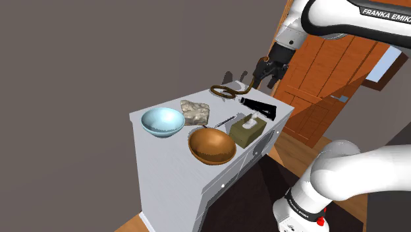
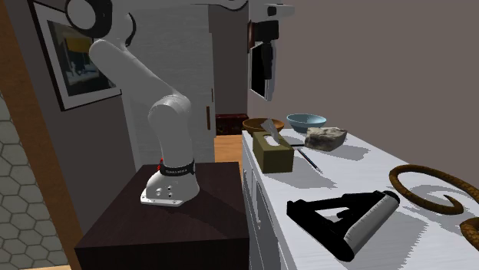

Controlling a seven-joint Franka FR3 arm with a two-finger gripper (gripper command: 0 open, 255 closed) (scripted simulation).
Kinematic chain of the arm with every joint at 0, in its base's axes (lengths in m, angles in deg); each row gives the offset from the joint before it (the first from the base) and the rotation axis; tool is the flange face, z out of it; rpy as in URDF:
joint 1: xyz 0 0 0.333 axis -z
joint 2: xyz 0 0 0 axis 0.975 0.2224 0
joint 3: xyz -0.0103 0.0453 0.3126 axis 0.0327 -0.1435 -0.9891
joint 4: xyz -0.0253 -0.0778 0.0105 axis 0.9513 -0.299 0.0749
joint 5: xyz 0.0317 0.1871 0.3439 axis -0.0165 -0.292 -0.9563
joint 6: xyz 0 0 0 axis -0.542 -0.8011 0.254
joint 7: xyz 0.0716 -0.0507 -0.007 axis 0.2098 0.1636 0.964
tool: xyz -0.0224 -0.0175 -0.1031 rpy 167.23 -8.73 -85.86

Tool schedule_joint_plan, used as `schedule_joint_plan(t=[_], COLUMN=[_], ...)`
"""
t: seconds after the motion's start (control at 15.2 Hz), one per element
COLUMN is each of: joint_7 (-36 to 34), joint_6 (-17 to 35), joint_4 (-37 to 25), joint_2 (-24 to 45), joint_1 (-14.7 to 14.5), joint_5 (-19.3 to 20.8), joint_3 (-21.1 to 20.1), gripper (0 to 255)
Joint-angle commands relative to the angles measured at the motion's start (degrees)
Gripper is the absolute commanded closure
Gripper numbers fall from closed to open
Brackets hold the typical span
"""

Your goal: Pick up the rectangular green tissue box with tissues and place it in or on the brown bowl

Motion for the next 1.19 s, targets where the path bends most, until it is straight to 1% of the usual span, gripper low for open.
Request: schedule_joint_plan(t=[0.0, 0.33, 0.66, 0.73, 1.12], joint_7=[0.0, -1.4, -2.0, -2.0, -1.6], joint_6=[0.0, 11.4, 23.3, 24.5, 30.7], joint_4=[0.0, 15.0, 29.2, 30.6, 33.8], joint_2=[0.0, -8.0, -14.5, -15.0, -12.2], joint_1=[0.0, 3.0, 6.3, 6.7, 5.4], joint_5=[0.0, -2.8, -5.9, -6.2, -7.2], joint_3=[0.0, 4.1, 8.2, 8.6, 8.3], gripper=[0, 0, 0, 0, 0])
